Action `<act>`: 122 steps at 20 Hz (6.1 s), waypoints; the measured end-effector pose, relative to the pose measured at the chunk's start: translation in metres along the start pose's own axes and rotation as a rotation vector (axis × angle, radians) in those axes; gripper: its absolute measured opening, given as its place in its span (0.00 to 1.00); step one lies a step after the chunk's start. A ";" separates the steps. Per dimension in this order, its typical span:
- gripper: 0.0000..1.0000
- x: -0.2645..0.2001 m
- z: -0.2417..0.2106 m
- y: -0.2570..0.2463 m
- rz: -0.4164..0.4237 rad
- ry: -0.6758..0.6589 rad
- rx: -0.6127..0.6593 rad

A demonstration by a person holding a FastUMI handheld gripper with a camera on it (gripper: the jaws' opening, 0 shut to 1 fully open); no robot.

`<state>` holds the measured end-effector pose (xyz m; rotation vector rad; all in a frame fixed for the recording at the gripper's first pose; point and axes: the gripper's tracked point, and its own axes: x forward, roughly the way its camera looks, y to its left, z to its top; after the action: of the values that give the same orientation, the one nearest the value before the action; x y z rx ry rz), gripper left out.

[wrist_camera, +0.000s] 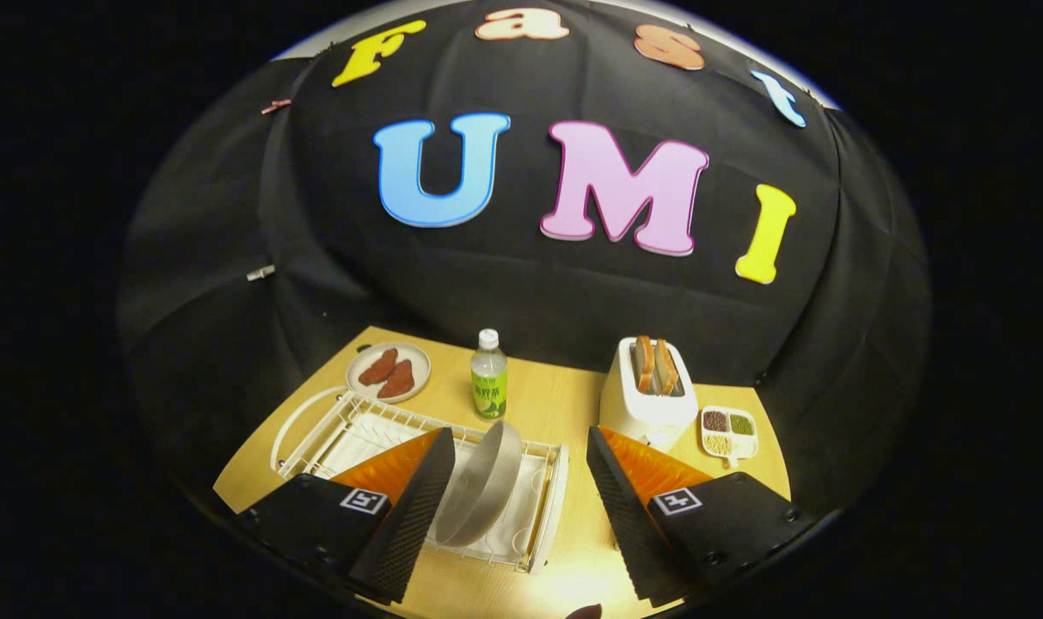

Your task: Take the plate from the dish rack, then take the spoon from the basket and place it into the plate.

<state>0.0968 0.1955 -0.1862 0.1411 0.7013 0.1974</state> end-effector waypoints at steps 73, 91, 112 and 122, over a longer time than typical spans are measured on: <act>0.29 -0.047 -0.334 -0.143 0.189 0.438 0.741; 0.84 -0.066 -0.273 -0.204 0.014 0.275 0.510; 0.53 0.007 -0.204 -0.240 0.179 0.243 0.064; 0.13 0.010 -0.207 -0.243 0.151 0.279 0.125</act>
<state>0.0017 -0.0254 -0.3962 0.2899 0.9826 0.3225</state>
